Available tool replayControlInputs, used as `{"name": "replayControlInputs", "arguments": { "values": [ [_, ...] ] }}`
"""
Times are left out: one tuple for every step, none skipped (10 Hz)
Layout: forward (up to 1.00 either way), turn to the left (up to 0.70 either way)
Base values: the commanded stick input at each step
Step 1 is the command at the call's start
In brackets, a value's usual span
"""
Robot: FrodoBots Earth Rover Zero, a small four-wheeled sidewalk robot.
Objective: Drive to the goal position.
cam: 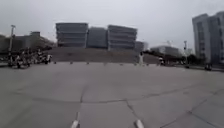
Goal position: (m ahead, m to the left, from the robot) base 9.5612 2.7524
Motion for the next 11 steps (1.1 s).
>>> {"name": "replayControlInputs", "arguments": {
  "values": [
    [1.00, 0.02],
    [1.00, 0.02],
    [1.00, 0.02],
    [1.00, 0.02],
    [1.00, 0.02],
    [1.00, 0.02],
    [1.00, 0.02],
    [1.00, 0.02],
    [1.00, 0.02],
    [1.00, 0.02],
    [1.00, 0.02]
  ]
}}
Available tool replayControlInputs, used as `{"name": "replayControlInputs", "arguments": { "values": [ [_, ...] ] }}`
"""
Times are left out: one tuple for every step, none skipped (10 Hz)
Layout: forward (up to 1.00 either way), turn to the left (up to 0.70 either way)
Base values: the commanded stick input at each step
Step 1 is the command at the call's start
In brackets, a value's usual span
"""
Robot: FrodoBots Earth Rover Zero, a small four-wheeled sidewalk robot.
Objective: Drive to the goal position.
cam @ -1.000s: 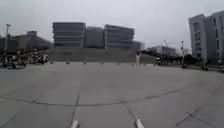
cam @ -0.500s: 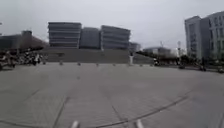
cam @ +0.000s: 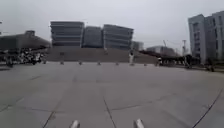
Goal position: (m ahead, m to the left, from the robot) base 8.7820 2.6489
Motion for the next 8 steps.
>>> {"name": "replayControlInputs", "arguments": {
  "values": [
    [1.00, 0.02],
    [1.00, 0.02],
    [1.00, 0.02],
    [1.00, 0.02],
    [1.00, 0.02],
    [1.00, 0.02],
    [1.00, 0.02],
    [1.00, 0.02]
  ]
}}
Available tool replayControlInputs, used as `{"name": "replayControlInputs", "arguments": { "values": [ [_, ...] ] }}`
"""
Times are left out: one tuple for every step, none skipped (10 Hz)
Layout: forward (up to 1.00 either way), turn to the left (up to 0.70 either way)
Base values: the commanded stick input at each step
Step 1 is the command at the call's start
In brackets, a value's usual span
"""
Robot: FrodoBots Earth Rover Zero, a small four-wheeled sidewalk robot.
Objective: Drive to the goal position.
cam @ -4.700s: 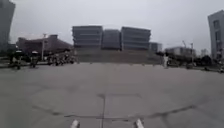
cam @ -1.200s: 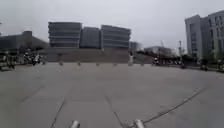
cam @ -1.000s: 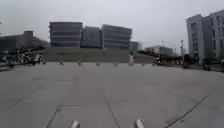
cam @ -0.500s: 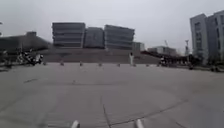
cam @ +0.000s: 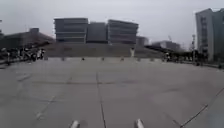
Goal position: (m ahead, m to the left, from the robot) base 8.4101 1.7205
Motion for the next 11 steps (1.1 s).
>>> {"name": "replayControlInputs", "arguments": {
  "values": [
    [1.00, 0.02],
    [1.00, 0.02],
    [1.00, 0.02],
    [1.00, 0.02],
    [1.00, 0.02],
    [1.00, 0.02],
    [1.00, 0.02],
    [1.00, 0.02],
    [1.00, 0.02],
    [1.00, 0.02],
    [1.00, 0.02]
  ]
}}
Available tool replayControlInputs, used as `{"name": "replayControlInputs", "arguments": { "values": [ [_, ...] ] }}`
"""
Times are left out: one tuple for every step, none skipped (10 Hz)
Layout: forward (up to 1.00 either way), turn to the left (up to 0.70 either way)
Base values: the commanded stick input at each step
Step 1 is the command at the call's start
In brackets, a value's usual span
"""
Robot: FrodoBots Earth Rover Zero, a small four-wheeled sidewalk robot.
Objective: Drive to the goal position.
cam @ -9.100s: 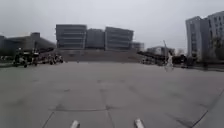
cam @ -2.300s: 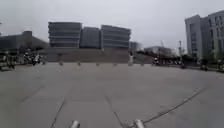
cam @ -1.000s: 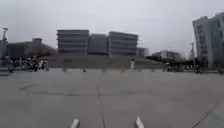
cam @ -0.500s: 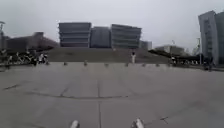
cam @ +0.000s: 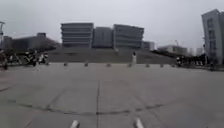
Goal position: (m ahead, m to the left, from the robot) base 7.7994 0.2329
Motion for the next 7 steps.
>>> {"name": "replayControlInputs", "arguments": {
  "values": [
    [1.00, 0.02],
    [1.00, 0.02],
    [1.00, 0.02],
    [1.00, 0.02],
    [1.00, 0.02],
    [1.00, 0.02],
    [1.00, 0.02]
  ]
}}
